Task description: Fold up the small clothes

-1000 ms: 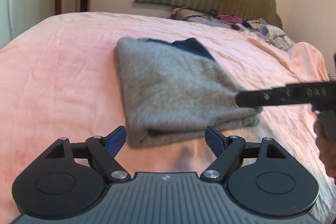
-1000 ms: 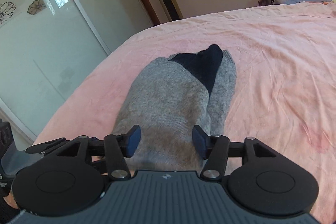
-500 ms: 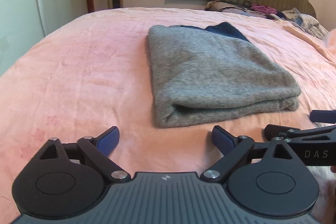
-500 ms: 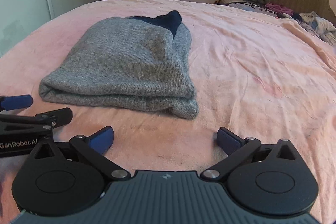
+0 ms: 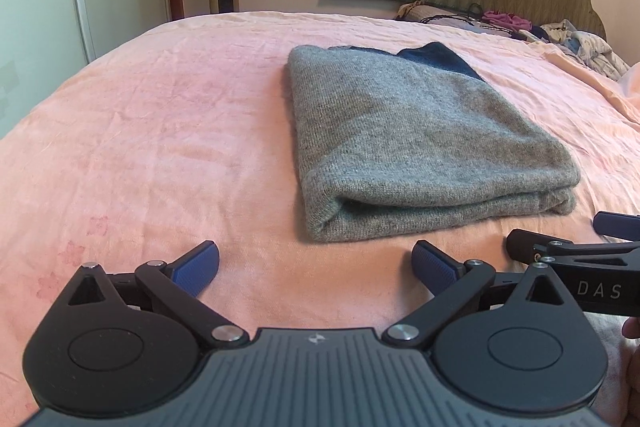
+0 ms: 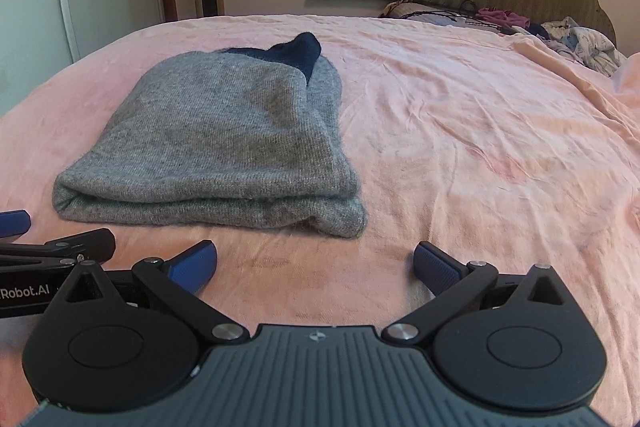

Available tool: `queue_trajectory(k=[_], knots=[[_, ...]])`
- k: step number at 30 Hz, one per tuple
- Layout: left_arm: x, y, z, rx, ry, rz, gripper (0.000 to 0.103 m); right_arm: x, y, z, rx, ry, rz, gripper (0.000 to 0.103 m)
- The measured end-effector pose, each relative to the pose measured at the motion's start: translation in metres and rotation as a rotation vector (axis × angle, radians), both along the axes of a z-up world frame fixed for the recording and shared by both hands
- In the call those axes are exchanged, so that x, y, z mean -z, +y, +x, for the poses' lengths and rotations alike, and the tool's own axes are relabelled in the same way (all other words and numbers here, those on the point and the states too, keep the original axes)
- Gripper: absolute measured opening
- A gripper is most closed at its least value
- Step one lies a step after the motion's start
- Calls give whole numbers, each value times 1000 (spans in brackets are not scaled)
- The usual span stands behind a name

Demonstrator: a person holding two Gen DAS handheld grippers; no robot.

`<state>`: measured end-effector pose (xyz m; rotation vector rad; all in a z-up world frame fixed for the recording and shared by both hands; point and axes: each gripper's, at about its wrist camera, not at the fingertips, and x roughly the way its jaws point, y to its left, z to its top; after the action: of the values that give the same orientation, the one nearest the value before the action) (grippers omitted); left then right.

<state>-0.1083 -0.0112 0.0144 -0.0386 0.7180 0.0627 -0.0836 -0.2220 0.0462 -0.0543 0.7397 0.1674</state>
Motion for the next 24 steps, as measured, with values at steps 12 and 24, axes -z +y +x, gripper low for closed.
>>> queue_trajectory(k=[12,24], knots=[[-5,2,-5,-6,-6,-30,103,-1,0,0,-18,10,1,103],[-5,65,43,3,75,-807,79,-20,-56,69,-118,306,591,95]])
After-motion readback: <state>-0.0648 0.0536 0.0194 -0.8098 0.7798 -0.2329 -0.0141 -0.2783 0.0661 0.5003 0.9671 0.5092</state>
